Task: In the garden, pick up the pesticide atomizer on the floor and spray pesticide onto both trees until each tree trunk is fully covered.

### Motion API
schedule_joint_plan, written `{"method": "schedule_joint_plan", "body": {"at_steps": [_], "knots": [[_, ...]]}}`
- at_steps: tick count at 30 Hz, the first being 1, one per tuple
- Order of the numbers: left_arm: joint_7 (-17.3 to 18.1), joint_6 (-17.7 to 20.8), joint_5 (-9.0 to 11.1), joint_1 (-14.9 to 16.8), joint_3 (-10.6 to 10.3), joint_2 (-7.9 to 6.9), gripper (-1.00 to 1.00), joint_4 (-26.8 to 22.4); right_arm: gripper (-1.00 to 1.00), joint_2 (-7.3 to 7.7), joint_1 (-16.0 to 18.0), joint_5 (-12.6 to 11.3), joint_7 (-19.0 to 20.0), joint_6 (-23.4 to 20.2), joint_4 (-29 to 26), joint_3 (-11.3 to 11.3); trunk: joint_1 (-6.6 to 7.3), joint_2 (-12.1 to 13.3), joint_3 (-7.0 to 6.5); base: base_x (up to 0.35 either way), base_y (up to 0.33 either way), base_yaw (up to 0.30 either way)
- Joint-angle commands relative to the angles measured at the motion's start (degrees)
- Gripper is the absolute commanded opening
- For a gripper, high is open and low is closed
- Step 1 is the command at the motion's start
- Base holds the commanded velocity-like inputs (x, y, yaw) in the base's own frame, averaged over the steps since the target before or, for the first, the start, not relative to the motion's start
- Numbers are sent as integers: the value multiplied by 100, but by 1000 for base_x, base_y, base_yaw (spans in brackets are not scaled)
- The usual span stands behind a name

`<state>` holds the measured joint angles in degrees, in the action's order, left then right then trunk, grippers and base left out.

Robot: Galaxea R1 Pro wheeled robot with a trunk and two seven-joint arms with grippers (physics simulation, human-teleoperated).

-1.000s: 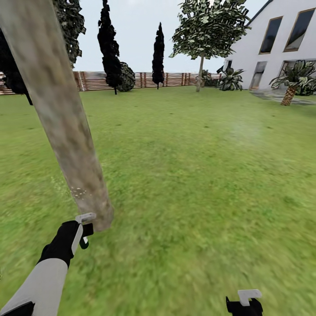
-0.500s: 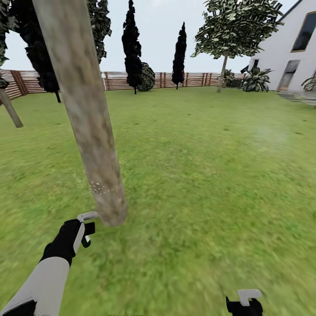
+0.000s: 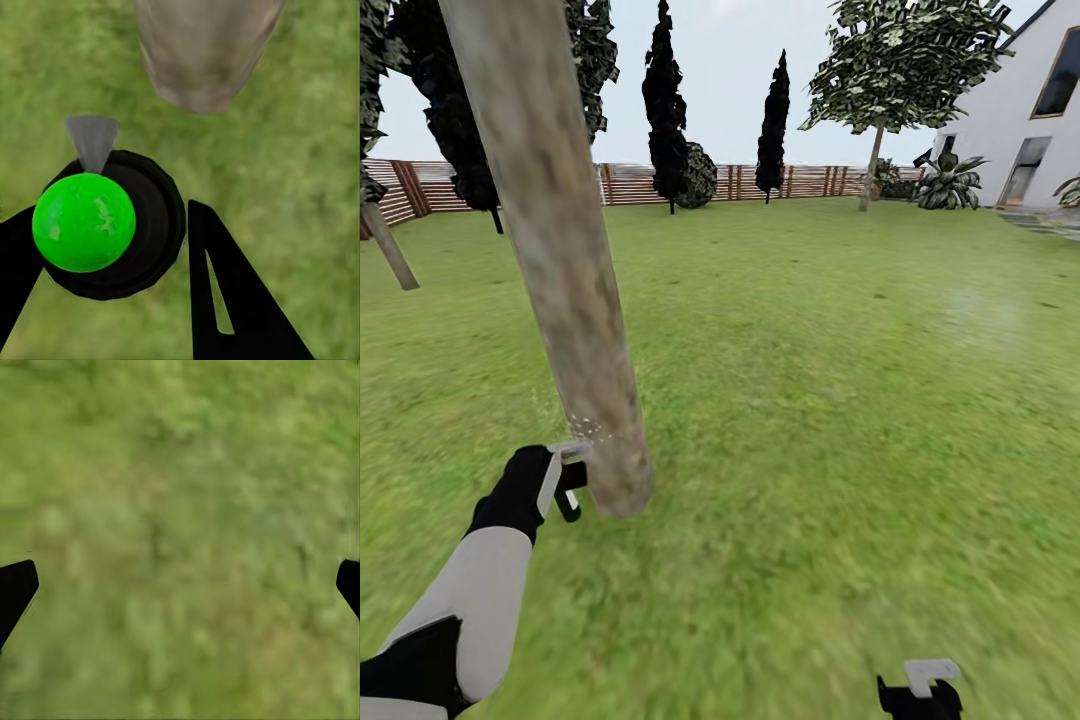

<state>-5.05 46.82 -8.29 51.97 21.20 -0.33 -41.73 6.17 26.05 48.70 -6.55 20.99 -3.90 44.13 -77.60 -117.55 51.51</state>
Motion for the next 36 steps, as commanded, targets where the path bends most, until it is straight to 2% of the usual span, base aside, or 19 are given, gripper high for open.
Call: {"method": "schedule_joint_plan", "body": {"at_steps": [1, 12, 18, 19, 21, 23, 28, 36], "knots": [[22, 24, -50, 1, 9, 5, -100, -8, 100, 0, 5, 61, -33, 19, 12, 35, -2, -2, 5, 296, 0, 0], [59, -16, -38, -33, 13, 5, -100, 35, 100, -1, 5, 61, -40, 20, 12, 35, -2, -2, 5, 325, 0, 0], [65, -66, -24, -596, 30, -2, -100, 84, 100, -4, 5, 61, -40, 19, 12, 35, -2, -2, 5, 69, 0, 0], [65, -104, -22, -834, 49, -9, -100, 86, 100, -9, 5, 61, -39, 20, 12, 35, -2, -2, 5, 1, 0, 0], [57, -334, -23, -912, 57, -12, -100, 122, 100, -9, 5, 61, -40, 20, 12, 35, -2, -2, 5, 0, 0, 0], [24, -512, -23, -959, 66, -26, -100, 386, 100, -3, 5, 61, -40, 19, 12, 35, -2, -2, 5, 0, 0, 0], [-7, -812, -25, -974, 69, -35, -100, 639, 100, -2, 5, 61, -40, 19, 12, 35, -2, -2, 5, 0, -8, 0], [2, -1053, -15, -979, 76, -13, -100, 711, 100, -19, 5, 61, -31, 19, 12, 35, -2, -2, 5, 0, -247, 0]]}}
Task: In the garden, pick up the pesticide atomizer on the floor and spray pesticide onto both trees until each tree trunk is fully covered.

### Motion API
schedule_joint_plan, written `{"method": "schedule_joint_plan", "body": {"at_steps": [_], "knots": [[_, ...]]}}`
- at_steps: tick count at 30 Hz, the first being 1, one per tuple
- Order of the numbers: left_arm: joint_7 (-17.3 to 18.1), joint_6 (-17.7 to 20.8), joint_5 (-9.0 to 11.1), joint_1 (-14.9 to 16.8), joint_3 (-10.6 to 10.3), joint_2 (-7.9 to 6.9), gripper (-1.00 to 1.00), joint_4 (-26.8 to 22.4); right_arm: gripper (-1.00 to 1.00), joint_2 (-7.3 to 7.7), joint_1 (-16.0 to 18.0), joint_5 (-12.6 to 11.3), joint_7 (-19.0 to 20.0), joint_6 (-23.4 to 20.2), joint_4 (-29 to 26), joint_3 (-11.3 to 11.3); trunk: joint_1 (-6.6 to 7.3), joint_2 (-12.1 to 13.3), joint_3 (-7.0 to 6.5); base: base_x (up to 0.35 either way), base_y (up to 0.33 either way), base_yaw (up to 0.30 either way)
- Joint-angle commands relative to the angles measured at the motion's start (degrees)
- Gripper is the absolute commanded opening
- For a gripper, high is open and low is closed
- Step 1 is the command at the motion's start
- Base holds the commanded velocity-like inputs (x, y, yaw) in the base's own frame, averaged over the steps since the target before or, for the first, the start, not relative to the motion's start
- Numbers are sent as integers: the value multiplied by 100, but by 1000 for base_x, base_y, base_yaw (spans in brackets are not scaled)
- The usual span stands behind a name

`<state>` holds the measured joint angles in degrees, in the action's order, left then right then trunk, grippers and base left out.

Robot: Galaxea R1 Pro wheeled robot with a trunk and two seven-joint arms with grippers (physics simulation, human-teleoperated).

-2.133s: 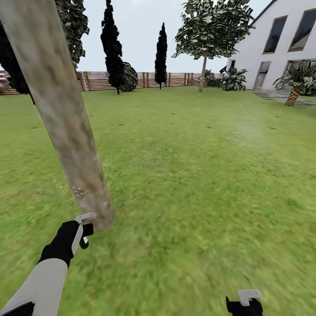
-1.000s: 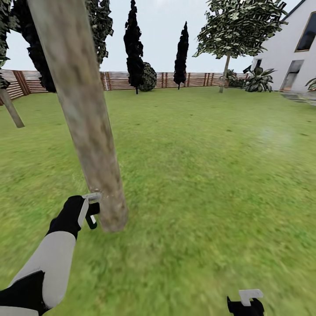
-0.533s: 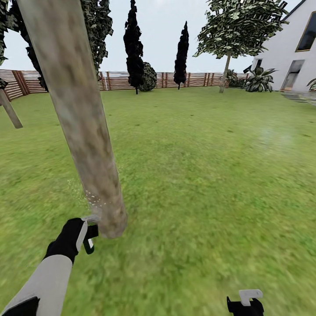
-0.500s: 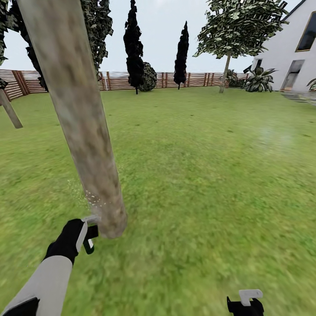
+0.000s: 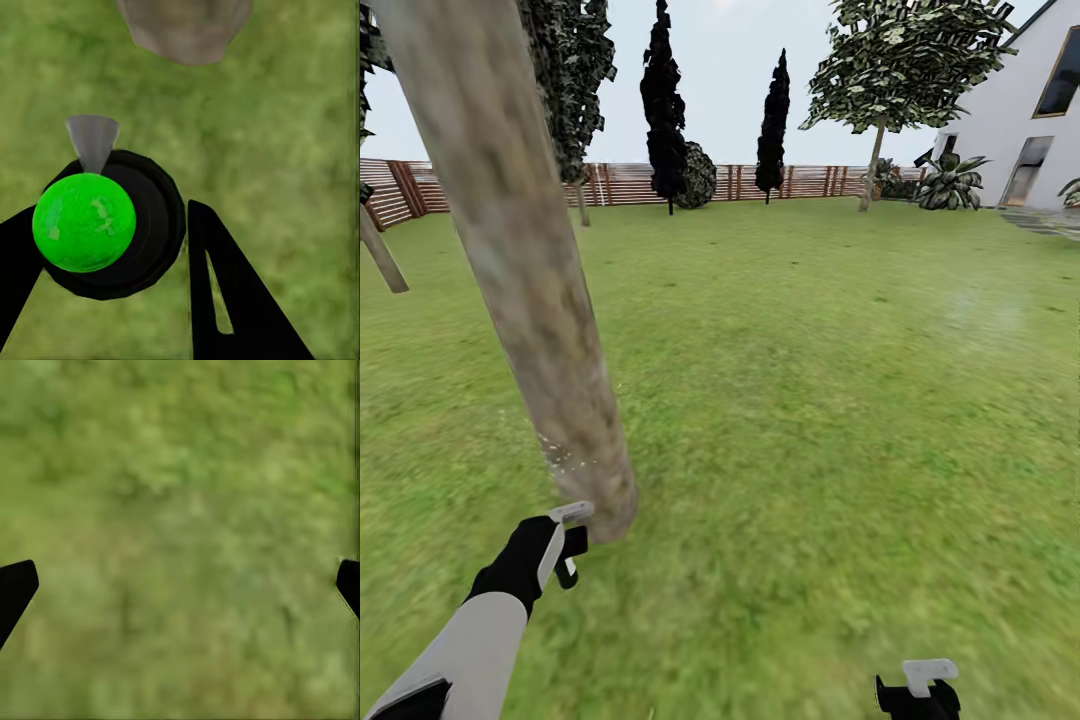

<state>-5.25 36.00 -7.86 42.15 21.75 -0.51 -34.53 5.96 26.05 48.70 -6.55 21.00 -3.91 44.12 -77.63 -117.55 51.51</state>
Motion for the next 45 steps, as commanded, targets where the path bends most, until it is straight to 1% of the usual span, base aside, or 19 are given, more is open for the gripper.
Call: {"method": "schedule_joint_plan", "body": {"at_steps": [1, 14, 28, 36, 37, 38, 40, 45], "knots": [[26, 25, -58, 4, 22, 0, -100, -10, 100, 2, 5, 61, -31, 18, 13, 35, 1, -2, 5, 0, -267, 16], [67, 12, -51, 4, 31, -12, -100, -10, 100, -7, 5, 61, -30, 19, 13, 35, 1, -2, 5, 77, -267, 246], [76, 12, -49, 4, 31, 7, -100, -10, 100, -7, 5, 61, -30, 18, 13, 32, 1, -2, 5, 123, -267, 20], [84, 13, -49, 4, 32, 4, -100, -10, 100, -16, 5, 61, -30, 18, 17, 26, 1, -2, 5, 43, -270, 239], [84, 14, -6, 4, 32, 3, -100, -10, 100, -16, 5, 61, -30, 18, 16, 26, 1, -2, 5, 1, -272, 275], [85, 2, 421, 4, 18, -20, -100, -14, 100, -16, 5, 61, -30, 18, 17, 26, 1, -2, 5, 0, -272, 275], [79, -2, 509, 4, 0, -28, -100, -65, 100, -16, 5, 62, -30, 18, 20, 26, 1, -2, 5, 0, -272, 275], [66, 79, 539, 73, -35, -67, -100, -117, 100, -16, 5, 61, -38, 18, 13, 33, 1, -2, 5, 86, -267, 275]]}}
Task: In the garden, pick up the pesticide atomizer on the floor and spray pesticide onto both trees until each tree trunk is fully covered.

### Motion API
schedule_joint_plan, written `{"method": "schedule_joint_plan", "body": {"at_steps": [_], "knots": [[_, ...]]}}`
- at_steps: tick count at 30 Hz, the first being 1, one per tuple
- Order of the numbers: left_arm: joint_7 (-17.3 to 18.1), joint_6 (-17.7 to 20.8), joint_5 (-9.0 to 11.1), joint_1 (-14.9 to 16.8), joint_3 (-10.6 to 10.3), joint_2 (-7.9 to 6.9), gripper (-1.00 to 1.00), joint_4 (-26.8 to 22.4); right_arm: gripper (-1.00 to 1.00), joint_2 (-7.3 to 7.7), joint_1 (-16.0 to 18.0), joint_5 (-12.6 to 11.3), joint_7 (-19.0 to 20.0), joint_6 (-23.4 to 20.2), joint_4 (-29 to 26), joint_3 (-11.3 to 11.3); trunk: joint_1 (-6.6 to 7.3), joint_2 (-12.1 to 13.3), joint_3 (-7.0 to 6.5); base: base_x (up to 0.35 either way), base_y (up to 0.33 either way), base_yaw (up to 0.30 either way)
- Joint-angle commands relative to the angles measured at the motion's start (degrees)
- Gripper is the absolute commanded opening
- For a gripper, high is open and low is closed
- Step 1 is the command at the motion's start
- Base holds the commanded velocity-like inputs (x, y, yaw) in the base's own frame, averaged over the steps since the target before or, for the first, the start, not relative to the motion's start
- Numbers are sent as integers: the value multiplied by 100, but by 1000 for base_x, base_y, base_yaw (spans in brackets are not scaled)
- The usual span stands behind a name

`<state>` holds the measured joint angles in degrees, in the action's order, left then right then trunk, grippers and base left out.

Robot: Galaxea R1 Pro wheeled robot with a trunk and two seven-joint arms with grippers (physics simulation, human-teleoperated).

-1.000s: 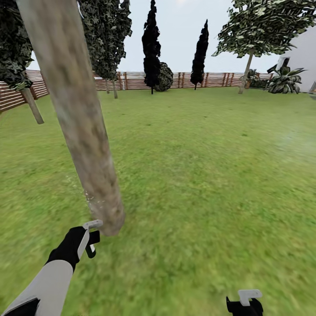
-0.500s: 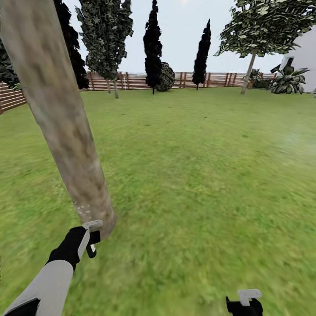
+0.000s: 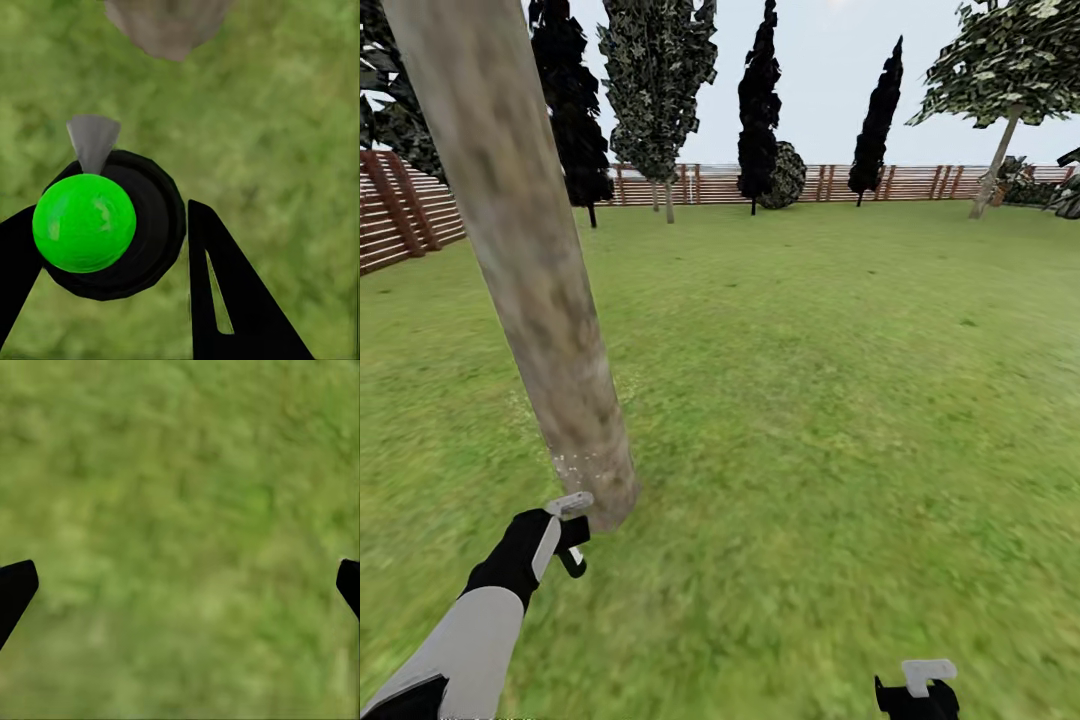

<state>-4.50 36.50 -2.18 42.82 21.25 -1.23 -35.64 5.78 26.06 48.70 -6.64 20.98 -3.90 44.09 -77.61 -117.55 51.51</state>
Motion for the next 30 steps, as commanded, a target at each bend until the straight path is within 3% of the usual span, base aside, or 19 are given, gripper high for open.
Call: {"method": "schedule_joint_plan", "body": {"at_steps": [1, 4, 7, 9, 19, 22, 24, 30], "knots": [[-7, 40, -29, 19, 17, 2, -100, -10, 100, 2, 4, 61, -30, 20, 12, 37, -1, -2, 5, 166, -245, 275], [-5, 68, -24, 84, 33, 0, -100, -138, 100, 2, 4, 61, -31, 20, 12, 38, -1, -2, 5, 209, -211, 275], [2, 628, -16, 100, 26, 38, -100, -885, 100, 4, 4, 61, -31, 20, 12, 38, -1, -2, 5, 234, -187, 185], [2, 703, -12, 90, 21, 43, -100, -1087, 100, 26, 4, 63, -31, 26, 12, 38, -1, -2, 5, 171, -219, 14], [2, 718, -15, 237, 24, 6, -100, -1127, 100, 27, 4, 61, -31, 26, 12, 38, -1, -2, 5, -120, -110, 12], [-4, 724, -24, 466, 28, -7, -100, -1110, 100, 20, 4, 61, -34, 26, 12, 38, -1, -2, 5, -3, -1, 232], [-12, 1017, -28, 649, 47, -9, -100, -1107, 100, 13, 4, 61, -34, 24, 12, 38, -1, -2, 5, 0, 0, 273], [-7, 1162, -20, 591, 51, 10, -100, -1119, 100, 11, 4, 61, -31, 23, 12, 37, -1, -2, 5, 0, 0, 276]]}}
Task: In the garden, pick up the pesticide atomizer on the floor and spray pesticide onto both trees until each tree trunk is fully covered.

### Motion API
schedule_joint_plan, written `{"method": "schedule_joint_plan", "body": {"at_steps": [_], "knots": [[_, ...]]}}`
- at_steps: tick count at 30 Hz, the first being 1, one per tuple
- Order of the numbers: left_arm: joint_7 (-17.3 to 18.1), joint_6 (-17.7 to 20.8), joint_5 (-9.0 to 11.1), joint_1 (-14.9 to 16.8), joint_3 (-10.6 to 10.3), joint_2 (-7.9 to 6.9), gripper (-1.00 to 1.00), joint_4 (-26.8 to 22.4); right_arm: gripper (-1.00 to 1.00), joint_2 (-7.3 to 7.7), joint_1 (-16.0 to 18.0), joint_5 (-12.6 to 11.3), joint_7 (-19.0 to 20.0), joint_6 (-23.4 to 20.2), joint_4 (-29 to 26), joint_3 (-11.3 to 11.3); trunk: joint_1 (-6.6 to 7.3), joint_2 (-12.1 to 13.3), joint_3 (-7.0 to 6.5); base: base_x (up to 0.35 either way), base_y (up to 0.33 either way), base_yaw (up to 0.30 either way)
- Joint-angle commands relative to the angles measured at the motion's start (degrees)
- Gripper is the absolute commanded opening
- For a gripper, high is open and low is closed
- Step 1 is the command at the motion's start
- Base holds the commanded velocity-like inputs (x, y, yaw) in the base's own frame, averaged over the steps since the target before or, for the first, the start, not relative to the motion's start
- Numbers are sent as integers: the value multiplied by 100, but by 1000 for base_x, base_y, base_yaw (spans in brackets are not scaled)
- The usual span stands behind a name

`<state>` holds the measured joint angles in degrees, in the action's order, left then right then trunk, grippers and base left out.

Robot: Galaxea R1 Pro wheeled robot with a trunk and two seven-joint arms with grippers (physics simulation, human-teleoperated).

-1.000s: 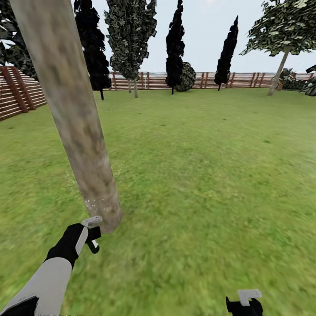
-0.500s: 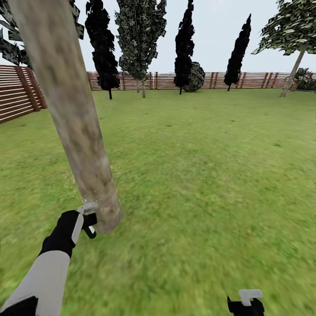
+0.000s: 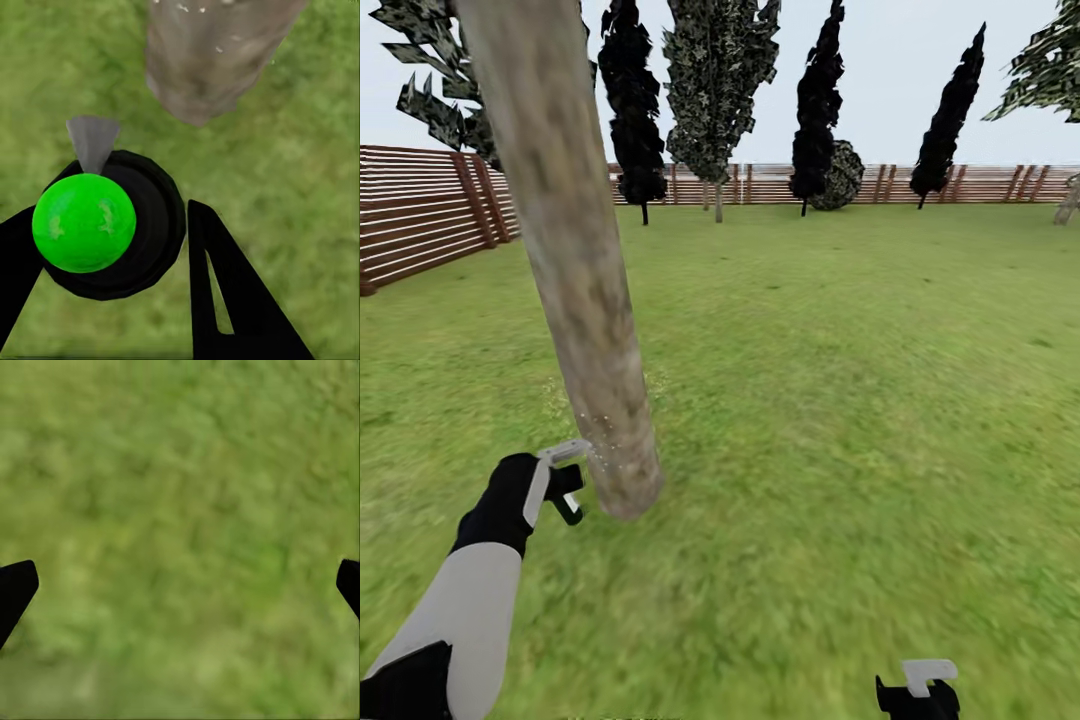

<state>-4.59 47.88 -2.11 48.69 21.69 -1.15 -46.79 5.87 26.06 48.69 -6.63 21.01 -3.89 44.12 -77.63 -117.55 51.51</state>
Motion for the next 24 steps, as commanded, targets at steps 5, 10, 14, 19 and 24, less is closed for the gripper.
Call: {"method": "schedule_joint_plan", "body": {"at_steps": [5, 10, 14, 19, 24], "knots": [[-7, -4, -27, -8, -35, 50, -100, 3, 100, 2, 5, 61, -32, 19, 12, 35, 1, -2, 5, 0, -162, 196], [0, -7, -27, -17, -26, 66, -100, 3, 100, 4, 5, 61, -32, 23, 12, 35, 1, -2, 5, 0, -268, 16], [2, 1, -27, -21, -24, 62, -100, 3, 100, 27, 5, 61, -32, 23, 12, 35, 1, -2, 5, 0, -273, 0], [2, 2, -27, -18, -18, 64, -100, 2, 100, 28, 5, 61, -32, 22, 12, 35, 1, -2, 5, 0, -274, 0], [-3, 2, -27, -18, -11, 62, -100, 0, 100, 15, 5, 61, -32, 23, 12, 35, 1, -2, 5, 0, -274, 0]]}}
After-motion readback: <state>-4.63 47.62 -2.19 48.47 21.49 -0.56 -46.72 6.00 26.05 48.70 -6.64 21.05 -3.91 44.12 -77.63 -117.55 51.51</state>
